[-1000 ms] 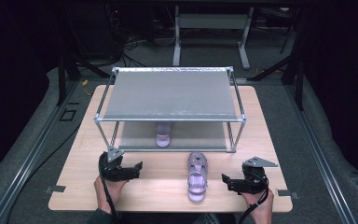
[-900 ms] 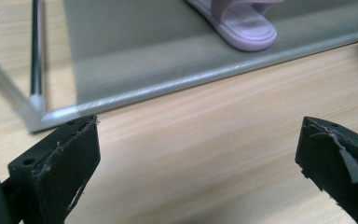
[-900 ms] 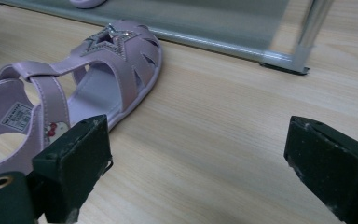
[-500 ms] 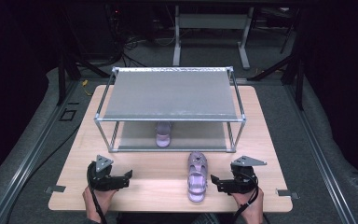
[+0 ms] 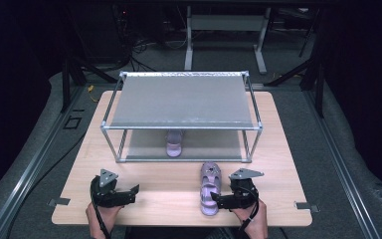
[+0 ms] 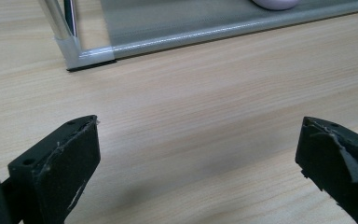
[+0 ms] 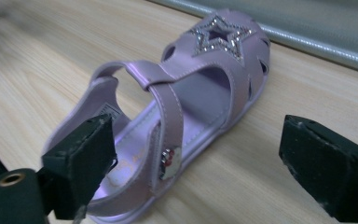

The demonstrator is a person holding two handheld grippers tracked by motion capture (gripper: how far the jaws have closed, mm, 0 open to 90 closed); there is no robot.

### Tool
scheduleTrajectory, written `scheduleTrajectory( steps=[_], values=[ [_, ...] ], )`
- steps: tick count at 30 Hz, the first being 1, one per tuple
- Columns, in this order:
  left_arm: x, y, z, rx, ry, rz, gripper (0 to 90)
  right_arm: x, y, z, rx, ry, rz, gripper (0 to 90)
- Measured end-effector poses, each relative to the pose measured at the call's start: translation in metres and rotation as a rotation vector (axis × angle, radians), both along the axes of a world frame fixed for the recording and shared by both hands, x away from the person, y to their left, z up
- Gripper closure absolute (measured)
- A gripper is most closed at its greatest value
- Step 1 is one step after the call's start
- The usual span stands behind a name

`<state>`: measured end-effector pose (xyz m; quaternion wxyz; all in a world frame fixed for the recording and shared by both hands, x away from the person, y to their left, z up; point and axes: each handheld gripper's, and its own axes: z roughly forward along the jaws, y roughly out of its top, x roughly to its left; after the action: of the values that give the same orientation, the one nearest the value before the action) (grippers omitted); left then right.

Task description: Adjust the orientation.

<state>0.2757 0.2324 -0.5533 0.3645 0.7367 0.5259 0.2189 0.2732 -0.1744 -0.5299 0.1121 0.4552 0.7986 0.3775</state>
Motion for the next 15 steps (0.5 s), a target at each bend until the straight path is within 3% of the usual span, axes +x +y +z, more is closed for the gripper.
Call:
scheduleTrajectory(
  steps=[15],
  values=[
    [0.001, -0.005, -0.003, -0.008, 0.002, -0.014, 0.0, 0.011, -0.013, 0.003, -0.075, -0.054, -0.048, 14.1]
  ],
)
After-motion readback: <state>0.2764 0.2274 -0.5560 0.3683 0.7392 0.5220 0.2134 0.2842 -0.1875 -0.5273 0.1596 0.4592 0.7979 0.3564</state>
